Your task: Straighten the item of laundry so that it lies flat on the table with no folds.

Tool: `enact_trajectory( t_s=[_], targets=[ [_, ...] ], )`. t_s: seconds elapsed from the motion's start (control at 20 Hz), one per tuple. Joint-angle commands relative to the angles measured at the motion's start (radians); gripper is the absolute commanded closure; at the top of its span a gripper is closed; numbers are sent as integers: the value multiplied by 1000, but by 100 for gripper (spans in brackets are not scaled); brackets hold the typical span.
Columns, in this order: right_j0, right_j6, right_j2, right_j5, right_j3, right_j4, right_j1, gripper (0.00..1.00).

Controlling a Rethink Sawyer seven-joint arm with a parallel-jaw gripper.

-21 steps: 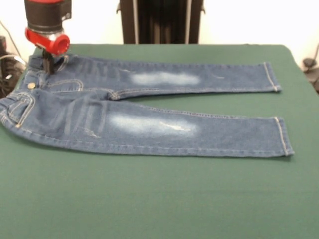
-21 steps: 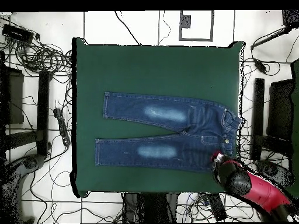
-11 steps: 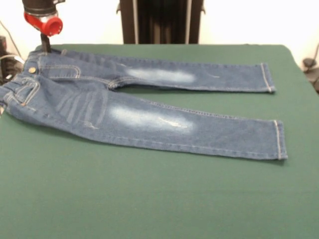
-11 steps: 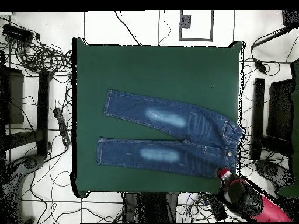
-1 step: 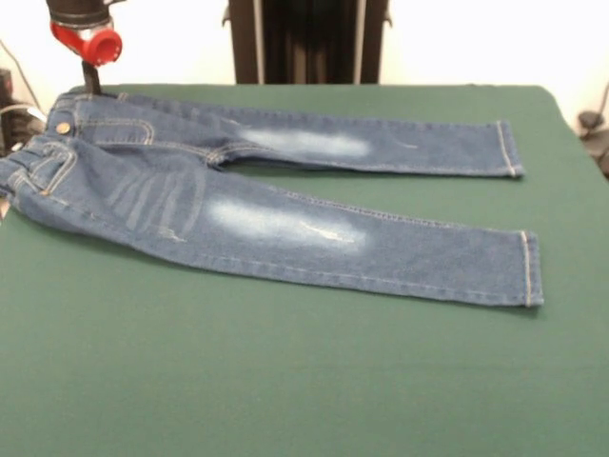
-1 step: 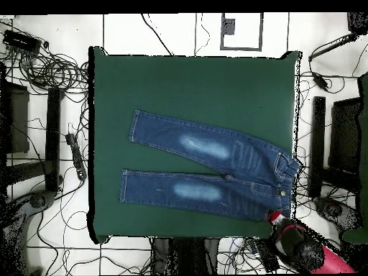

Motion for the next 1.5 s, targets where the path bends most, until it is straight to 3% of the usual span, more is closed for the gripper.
enact_trajectory(
  t_s=[0.05,0.7,1.1,1.5],
  targets=[
    [84,71,59,87,79,5,-22,100],
    [140,9,171,225,-1,50,-96,100],
    [209,27,175,303,-88,76,-62,100],
    [249,30,179,304,-165,85,-13,100]
  ],
)
